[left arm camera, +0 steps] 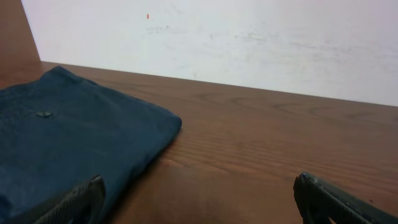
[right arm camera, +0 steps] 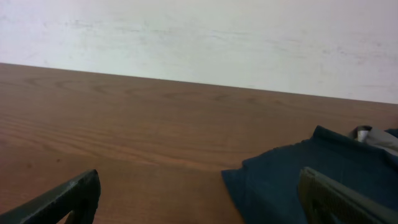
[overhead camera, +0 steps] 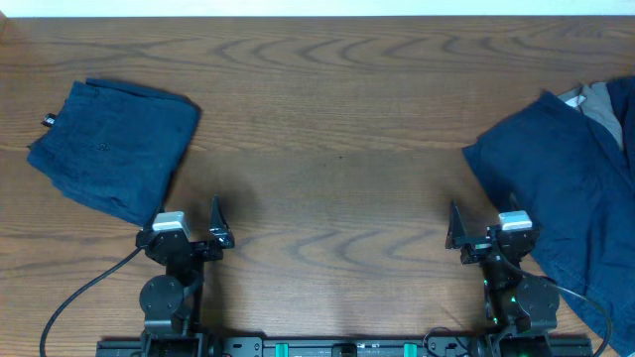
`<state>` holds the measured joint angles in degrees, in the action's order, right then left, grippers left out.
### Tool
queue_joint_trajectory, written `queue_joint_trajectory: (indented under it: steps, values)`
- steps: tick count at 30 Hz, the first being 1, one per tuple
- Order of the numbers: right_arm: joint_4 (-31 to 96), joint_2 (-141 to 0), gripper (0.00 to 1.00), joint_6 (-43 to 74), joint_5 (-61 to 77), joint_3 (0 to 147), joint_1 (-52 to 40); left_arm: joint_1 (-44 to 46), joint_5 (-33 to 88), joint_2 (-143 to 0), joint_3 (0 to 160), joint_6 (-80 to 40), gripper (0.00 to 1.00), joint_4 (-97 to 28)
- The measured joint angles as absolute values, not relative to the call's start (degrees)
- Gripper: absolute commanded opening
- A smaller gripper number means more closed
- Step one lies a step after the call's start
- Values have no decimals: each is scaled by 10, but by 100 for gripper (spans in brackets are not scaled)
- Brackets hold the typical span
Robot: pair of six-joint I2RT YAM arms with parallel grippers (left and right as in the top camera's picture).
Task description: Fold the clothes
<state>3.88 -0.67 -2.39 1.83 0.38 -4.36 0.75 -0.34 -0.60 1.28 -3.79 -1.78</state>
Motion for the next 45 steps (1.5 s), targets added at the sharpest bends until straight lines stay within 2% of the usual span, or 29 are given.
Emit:
queue_joint_trajectory:
  steps: [13,20,25,31,40,45]
  values:
    - [39,-7,99,-23,19,4,-44,8,-3,-6,13,-38,98,-18]
    - [32,-7,99,20,26,4,-44,8,-2,-6,13,-43,98,-20]
    - [64,-35,99,32,19,21,-44,8,28,-17,40,-62,98,-87]
    - [133,-192,99,37,-1,131,-43,8,42,-119,121,-88,98,-211]
    - [260,-585,99,39,-20,377,1,8,48,-368,347,-94,98,-342]
    - [245,-761,99,39,-33,446,24,8,53,-464,385,-94,98,-356]
